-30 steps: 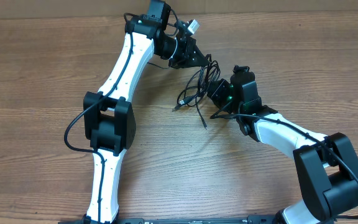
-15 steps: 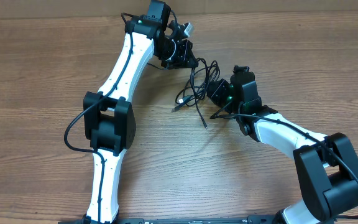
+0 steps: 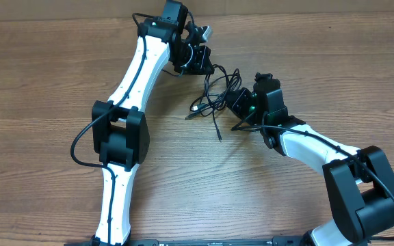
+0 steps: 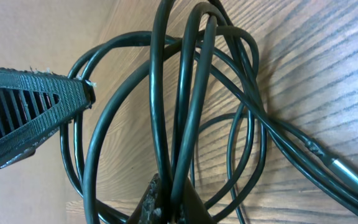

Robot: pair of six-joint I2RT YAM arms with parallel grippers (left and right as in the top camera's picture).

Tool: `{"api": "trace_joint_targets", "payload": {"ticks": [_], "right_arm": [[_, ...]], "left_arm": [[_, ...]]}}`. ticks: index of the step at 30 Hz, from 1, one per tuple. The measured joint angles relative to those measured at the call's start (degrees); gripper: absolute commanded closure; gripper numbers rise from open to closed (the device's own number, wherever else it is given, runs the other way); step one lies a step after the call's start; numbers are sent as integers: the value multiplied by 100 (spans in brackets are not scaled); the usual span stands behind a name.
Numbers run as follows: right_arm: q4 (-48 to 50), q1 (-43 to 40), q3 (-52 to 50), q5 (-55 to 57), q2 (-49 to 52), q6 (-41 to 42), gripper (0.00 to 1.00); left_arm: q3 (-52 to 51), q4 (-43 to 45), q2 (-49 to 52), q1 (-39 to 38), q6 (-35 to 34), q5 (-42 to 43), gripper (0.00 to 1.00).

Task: Untangle cables

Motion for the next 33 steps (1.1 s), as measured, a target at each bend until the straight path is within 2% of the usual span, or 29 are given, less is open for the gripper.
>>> {"api": "trace_joint_targets", "payload": {"ticks": [13,33], "right_arm": [[-72,0,0,-83,0,11,96],[-72,-2,0,-83,0,9,96]], "left_arm": [[0,2,0,0,258,-433,96],[0,28,0,0,382,-468,95]]}}
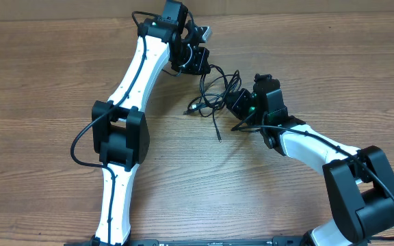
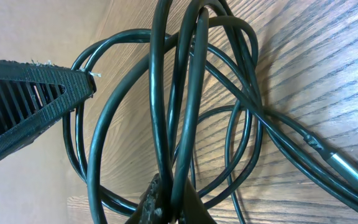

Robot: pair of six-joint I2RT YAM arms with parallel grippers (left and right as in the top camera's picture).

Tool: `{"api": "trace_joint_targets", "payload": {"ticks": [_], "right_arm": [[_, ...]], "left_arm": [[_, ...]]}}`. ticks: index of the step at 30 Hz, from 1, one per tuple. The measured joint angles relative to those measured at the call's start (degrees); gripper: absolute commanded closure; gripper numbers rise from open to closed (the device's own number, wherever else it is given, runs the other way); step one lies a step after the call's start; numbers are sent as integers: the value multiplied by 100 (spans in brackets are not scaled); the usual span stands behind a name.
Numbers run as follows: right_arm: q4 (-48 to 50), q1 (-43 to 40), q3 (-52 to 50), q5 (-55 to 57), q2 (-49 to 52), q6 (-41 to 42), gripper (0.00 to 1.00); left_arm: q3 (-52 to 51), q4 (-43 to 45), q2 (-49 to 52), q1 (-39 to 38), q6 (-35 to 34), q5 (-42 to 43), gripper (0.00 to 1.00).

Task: Untangle cables

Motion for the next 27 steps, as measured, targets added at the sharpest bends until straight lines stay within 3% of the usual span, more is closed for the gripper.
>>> {"api": "trace_joint_targets", "payload": {"ticks": [16,27], "right_arm": [[2,-55,0,-44,0,2,96],[-2,-68,0,-66,0,2,96]], "left_arm": [[-4,42,-2,0,476,-2,96],[-503,540,-2,0,601,-22,96]]}}
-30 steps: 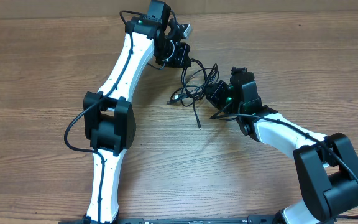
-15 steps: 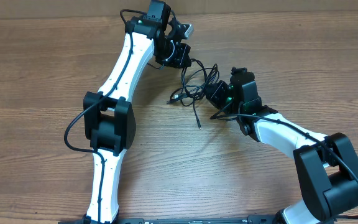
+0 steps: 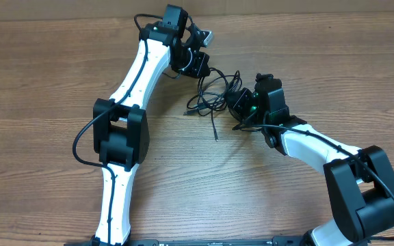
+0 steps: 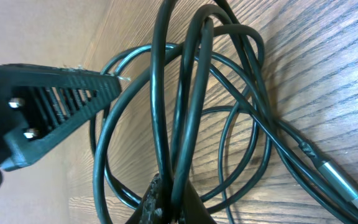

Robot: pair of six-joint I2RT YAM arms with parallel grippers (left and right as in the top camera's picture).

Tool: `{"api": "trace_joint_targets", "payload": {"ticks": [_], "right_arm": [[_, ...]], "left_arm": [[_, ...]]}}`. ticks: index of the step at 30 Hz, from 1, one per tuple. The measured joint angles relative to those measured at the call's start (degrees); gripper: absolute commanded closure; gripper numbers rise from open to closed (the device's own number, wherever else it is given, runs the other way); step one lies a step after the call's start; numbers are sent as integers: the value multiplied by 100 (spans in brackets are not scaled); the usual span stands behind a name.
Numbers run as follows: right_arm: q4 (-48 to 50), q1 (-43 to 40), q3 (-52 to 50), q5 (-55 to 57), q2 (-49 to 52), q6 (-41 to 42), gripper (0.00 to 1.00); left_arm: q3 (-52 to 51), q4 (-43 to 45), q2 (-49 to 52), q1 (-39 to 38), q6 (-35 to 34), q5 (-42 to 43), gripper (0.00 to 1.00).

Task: Untangle cables

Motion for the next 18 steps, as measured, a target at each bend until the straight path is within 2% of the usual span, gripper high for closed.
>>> {"api": "trace_joint_targets", "payload": {"ticks": [10,18], "right_arm": [[15,0,0,-72,0,39,96],[365,-4,0,-623,0,289,96]], "left_arm": [[-179,142,0,0,-101,-227,96],[-181,144,0,-7,-177,-522,96]]}}
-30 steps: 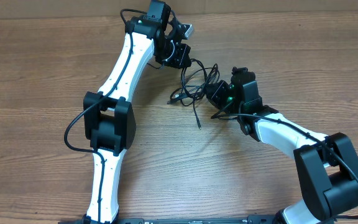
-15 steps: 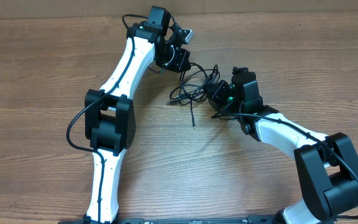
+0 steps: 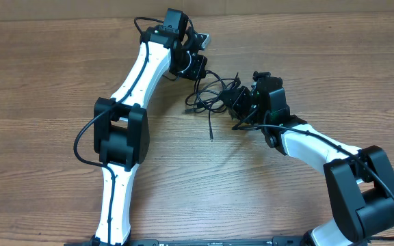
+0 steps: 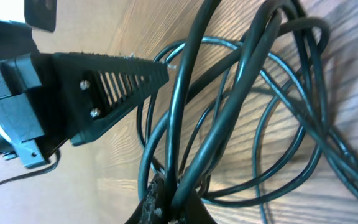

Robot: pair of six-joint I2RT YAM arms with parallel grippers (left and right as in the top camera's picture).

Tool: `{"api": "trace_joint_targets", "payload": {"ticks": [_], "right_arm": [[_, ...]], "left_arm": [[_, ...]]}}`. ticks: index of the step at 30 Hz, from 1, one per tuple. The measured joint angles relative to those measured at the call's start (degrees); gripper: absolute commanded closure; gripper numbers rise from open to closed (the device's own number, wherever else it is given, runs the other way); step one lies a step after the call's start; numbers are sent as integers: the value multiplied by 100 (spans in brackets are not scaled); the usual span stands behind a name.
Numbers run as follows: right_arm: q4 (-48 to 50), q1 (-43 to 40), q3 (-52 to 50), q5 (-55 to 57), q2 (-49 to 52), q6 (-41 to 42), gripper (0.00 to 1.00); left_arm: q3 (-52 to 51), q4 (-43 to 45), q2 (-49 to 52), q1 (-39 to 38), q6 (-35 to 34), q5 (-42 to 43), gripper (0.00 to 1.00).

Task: Untangle cables

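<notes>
A tangle of thin black cables lies on the wooden table between my two grippers. Up close the loops fan out over the wood. My right gripper is shut on several strands at the bottom of the right wrist view, and it sits at the tangle's right side. My left gripper is at the tangle's upper left. Its ribbed black finger points right with a cable loop at its tip, apparently pinched. A plug and a loose cable end trail out below.
The wooden table spreads out on all sides. The left arm's white links run from the front edge up to the tangle. The right arm comes in from the lower right.
The left gripper's finger is nearer and larger in the right wrist view, its tip now over the loops. The tangle and its loose end have shifted slightly left. The plug has left the right wrist view.
Both grippers stayed on the tangle throughout, the right shut on a bunch of strands, the left at a loop on the upper left. From moment to moment the left finger drew closer to the right gripper, and the tangle crept left and closed up.
</notes>
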Motion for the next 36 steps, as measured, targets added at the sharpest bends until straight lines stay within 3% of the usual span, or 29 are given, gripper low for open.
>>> {"api": "trace_joint_targets", "payload": {"ticks": [7,18,36], "right_arm": [[-7,-164,0,-772,-63,223,96],[-87,-1108,0,-3060,-568,302,96],[-1043,-2610,0,-4328,-570,-481,96]], "left_arm": [[0,0,2,0,4,-57,96],[0,13,2,0,289,-81,90],[-129,39,2,0,1003,-122,89]]}}
